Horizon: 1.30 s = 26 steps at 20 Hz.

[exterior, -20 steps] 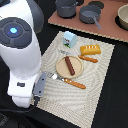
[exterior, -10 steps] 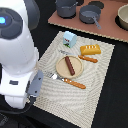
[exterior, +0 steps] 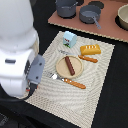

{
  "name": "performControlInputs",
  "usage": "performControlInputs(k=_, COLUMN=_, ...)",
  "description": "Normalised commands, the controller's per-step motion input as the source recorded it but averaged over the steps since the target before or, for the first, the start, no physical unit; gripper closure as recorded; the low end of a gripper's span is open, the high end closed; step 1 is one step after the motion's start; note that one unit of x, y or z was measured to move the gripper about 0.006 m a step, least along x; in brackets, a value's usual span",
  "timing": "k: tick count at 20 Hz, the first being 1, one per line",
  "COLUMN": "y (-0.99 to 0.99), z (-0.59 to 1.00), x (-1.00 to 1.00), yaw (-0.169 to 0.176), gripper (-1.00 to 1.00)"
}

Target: Interact with the objects in diverse but meaningful ways.

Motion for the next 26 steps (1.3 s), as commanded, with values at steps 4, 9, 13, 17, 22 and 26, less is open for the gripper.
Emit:
performControlInputs(k=4, y=0.68, z=0.66, x=0.62, yaw=-0.037, gripper=-1.0)
performControlInputs(k=9, y=0.6, z=0.46, x=0.66, yaw=-0.046, gripper=-1.0)
performControlInputs(k=13, y=0.44, z=0.12, x=0.59, yaw=-0.087, gripper=-1.0)
performControlInputs(k=17, y=0.26, z=-0.01, x=0.43, yaw=-0.18, gripper=-1.0)
performControlInputs(k=22, y=0.15, z=-0.06, x=0.31, yaw=-0.248, gripper=-1.0)
performControlInputs(k=26, y=0.04, z=-0.01, x=0.42, yaw=-0.171, gripper=-1.0)
